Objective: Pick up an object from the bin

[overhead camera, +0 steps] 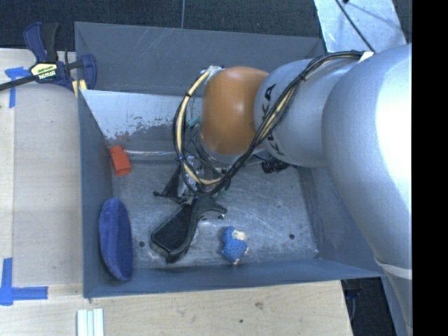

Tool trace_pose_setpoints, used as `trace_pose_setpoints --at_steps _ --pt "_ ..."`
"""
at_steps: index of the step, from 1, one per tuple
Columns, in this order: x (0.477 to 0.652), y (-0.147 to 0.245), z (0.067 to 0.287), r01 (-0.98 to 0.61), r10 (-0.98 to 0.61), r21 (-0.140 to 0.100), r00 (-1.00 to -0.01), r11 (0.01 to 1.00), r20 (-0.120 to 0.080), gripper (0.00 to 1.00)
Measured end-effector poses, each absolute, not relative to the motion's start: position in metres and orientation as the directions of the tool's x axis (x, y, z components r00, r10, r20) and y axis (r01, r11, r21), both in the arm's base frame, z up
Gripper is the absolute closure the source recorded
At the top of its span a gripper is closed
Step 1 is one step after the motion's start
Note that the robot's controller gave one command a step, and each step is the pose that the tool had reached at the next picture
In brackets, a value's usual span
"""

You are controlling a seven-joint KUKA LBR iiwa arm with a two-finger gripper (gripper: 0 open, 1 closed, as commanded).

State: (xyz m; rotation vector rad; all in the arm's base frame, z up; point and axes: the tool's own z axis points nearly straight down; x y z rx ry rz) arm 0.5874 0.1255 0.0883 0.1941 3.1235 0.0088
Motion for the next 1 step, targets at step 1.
trace_pose_setpoints --at_steps 1 --pt "0.5869 0.1246 0.0865 0.126 0.126 0.005 -0.992 0.992 -0.01 0.0"
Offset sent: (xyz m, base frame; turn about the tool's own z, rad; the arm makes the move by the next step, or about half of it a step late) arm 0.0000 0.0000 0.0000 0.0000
